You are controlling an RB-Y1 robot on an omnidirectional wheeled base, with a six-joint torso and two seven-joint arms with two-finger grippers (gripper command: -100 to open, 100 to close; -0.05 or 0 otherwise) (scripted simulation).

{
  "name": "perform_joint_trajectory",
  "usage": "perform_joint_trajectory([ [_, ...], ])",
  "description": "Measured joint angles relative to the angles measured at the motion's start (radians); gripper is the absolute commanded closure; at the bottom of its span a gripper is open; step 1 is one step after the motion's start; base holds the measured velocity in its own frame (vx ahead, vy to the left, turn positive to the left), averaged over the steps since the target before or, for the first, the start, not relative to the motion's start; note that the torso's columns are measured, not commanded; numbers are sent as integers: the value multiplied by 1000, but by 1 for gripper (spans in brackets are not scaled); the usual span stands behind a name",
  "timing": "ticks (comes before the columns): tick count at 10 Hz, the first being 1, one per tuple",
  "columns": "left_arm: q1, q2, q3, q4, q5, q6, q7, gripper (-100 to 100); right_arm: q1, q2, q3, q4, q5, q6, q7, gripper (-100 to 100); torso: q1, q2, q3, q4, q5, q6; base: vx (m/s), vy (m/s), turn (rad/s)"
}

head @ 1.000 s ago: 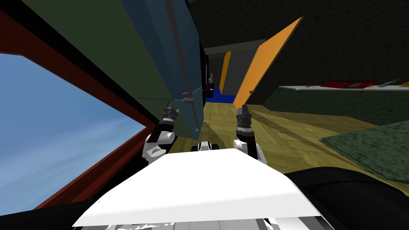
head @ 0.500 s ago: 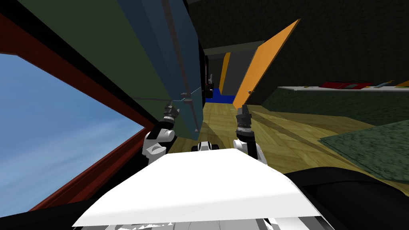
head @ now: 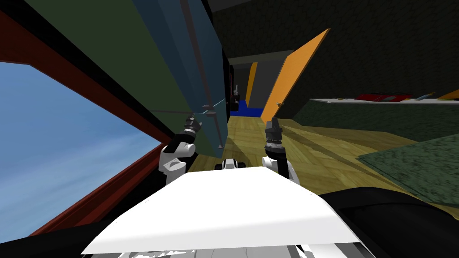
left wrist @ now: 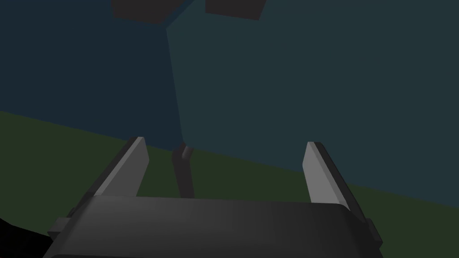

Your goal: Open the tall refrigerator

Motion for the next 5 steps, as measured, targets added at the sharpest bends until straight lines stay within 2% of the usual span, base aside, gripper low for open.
perform_joint_trajectory([
  [5, -55, 19, 10, -14, 7, 140, 9, -100, 0, 0, 0, 0, 0, 0, 0, 0, -2, -8, -5, -1, -1, 4, 9, -25, -8],
])
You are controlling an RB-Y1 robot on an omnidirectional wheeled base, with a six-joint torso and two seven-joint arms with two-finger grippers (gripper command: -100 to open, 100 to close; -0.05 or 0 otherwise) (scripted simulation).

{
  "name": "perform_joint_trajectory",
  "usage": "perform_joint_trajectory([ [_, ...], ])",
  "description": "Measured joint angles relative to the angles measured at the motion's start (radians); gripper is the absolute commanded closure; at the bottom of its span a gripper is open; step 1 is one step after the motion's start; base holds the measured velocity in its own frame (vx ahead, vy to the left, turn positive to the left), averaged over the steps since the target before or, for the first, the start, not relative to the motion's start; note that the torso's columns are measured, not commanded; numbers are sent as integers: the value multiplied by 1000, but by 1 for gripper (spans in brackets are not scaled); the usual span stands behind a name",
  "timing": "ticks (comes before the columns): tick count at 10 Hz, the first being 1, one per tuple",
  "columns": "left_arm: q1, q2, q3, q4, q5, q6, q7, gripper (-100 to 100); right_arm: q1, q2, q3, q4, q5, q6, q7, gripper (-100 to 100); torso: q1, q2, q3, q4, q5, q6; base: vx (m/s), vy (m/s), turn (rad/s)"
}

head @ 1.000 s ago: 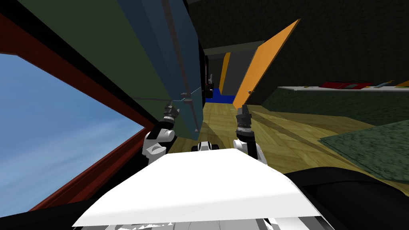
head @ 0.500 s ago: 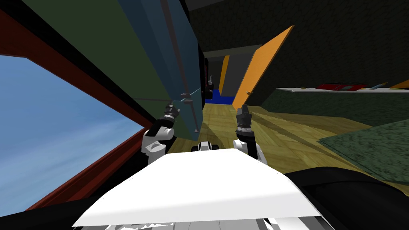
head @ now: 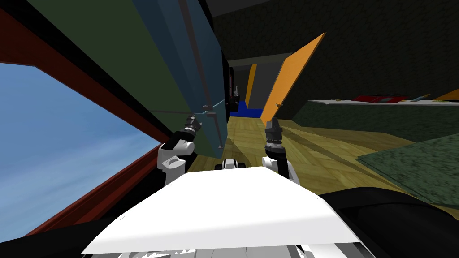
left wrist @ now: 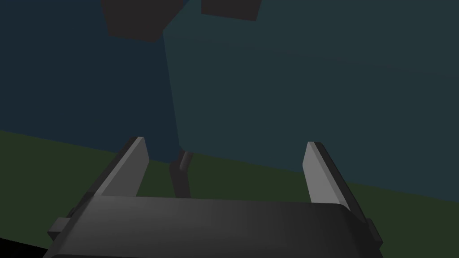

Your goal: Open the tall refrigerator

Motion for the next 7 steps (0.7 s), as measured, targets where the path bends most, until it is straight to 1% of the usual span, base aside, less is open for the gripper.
perform_joint_trajectory([
  [3, -39, 20, 9, -21, 9, 100, 7, -100, 0, 0, 0, 0, 0, 0, 0, 0, -5, -3, -3, 3, -4, 4, 9, -28, -21],
  [5, -51, 27, 10, -50, 11, 155, 10, -100, 0, 0, 0, 0, 0, 0, 0, 0, -7, -1, -2, 7, -6, 4, 8, -16, -7],
  [6, -43, 35, 15, -73, 18, 171, 11, -100, 0, 0, 0, 0, 0, 0, 0, 0, -8, 2, 0, 7, -6, 4, 13, -14, 7],
  [7, -42, 37, 15, -72, 20, 169, 11, -100, 0, 0, 0, 0, 0, 0, 0, 0, -8, 1, -1, 7, -6, 4, 7, -4, 32],
])
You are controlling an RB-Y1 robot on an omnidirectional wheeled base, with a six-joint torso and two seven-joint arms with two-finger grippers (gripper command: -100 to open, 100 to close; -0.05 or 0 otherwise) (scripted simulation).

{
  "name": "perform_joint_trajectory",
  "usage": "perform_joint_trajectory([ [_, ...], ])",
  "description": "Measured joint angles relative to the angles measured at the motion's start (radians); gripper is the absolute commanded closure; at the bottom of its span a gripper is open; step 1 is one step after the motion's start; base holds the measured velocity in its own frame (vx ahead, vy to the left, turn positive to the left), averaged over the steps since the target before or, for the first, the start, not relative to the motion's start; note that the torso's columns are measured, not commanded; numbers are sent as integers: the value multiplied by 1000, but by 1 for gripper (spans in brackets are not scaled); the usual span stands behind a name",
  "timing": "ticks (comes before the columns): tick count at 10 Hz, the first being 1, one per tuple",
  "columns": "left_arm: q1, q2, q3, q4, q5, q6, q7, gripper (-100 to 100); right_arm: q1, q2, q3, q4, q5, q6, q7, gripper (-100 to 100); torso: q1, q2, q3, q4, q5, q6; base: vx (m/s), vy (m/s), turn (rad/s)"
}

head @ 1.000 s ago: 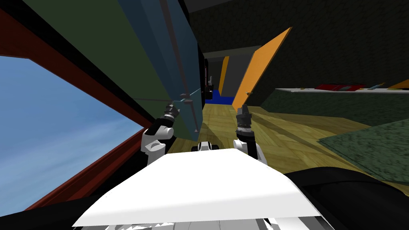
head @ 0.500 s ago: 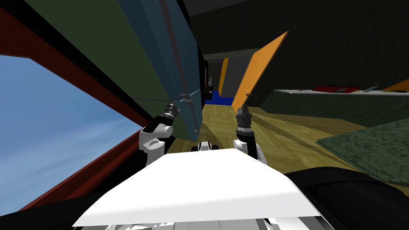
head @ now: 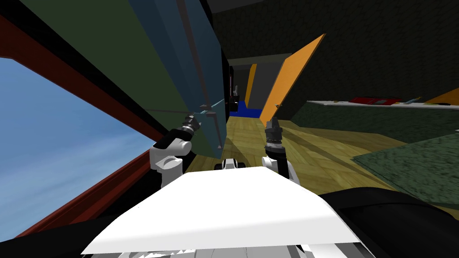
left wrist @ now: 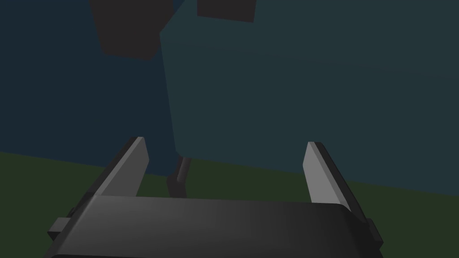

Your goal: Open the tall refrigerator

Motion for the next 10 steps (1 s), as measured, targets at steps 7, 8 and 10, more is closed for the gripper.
perform_joint_trajectory([
  [7, -23, 7, 0, -47, -1, 55, 3, -100, 0, 0, 0, 0, 0, 0, 0, 0, -2, 3, 1, 4, -2, 0, 1, -4, -9],
  [8, -24, 1, -7, -42, -11, 48, 2, -100, 0, 0, 0, 0, 0, 0, 0, 0, -3, 2, 0, 3, -2, 1, -8, -17, -2],
  [10, -27, -2, -11, -31, -15, 38, 0, -100, 0, 0, 0, 0, 0, 0, 0, 0, -3, 1, -1, 3, -3, 1, 2, -4, 17],
])
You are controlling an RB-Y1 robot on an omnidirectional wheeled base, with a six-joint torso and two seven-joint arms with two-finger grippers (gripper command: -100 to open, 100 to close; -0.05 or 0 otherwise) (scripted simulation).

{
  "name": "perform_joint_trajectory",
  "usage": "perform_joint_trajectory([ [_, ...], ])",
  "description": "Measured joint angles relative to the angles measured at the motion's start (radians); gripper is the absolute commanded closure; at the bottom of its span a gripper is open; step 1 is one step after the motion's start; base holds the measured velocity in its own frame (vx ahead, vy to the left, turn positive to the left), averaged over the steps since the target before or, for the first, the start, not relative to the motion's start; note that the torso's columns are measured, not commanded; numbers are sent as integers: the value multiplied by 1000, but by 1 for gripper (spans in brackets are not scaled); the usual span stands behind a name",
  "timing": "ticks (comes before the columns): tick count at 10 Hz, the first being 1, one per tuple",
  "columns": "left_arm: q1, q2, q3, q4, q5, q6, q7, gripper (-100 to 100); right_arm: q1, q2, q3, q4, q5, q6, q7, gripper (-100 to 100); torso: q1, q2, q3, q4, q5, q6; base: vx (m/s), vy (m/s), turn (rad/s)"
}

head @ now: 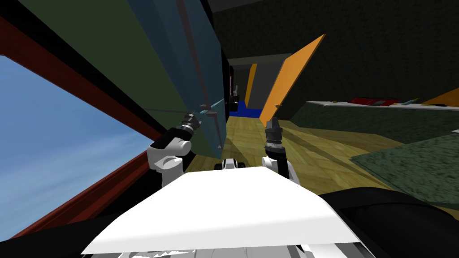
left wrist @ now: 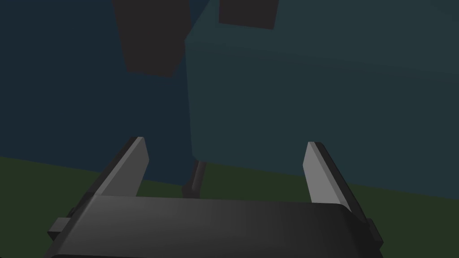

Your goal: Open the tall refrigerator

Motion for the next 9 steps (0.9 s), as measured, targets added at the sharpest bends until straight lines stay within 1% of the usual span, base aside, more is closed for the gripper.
perform_joint_trajectory([
  [1, -5, 2, 0, 0, 2, 8, 0, -100, 0, 0, 0, 0, 0, 0, 0, 0, 1, -1, -1, 1, 0, 0, 11, 2, -15],
  [2, -20, 9, 8, -30, 7, 34, 3, -100, 0, 0, 0, 0, 0, 0, 0, 0, 1, 1, 1, 0, 1, -2, 11, -1, -17],
  [3, -16, 6, 4, -48, 2, 44, 3, -100, 0, 0, 0, 0, 0, 0, 0, 0, 1, 3, 2, 0, 1, -2, 0, 0, 0],
  [4, -13, 7, 4, -47, 5, 40, 3, -100, 0, 0, 0, 0, 0, 0, 0, 0, 2, 3, 2, 0, 1, -2, -1, 6, -10],
  [5, -6, 2, -2, -42, -2, 24, 2, -100, 0, 0, 0, 0, 0, 0, 0, 0, 3, 2, 2, -1, 2, -3, -6, 3, -29],
  [6, -8, 8, 4, -47, 6, 25, 2, -100, 0, 0, 0, 0, 0, 0, 0, 0, 3, 2, 1, -1, 2, -3, 0, 0, 0],
  [7, -4, 5, 2, -49, 3, 22, 2, -100, 0, 0, 0, 0, 0, 0, 0, 0, 4, 3, 2, -2, 3, -4, 2, -8, 16],
  [8, 0, 8, 5, -49, 8, 16, 2, -100, 0, 0, 0, 0, 0, 0, 0, 0, 4, 3, 2, -2, 3, -5, 0, 0, 0],
  [9, -4, 4, 1, -42, 2, 13, 2, -100, 0, 0, 0, 0, 0, 0, 0, 0, 4, 2, 1, -2, 3, -3, -1, 5, -4],
])
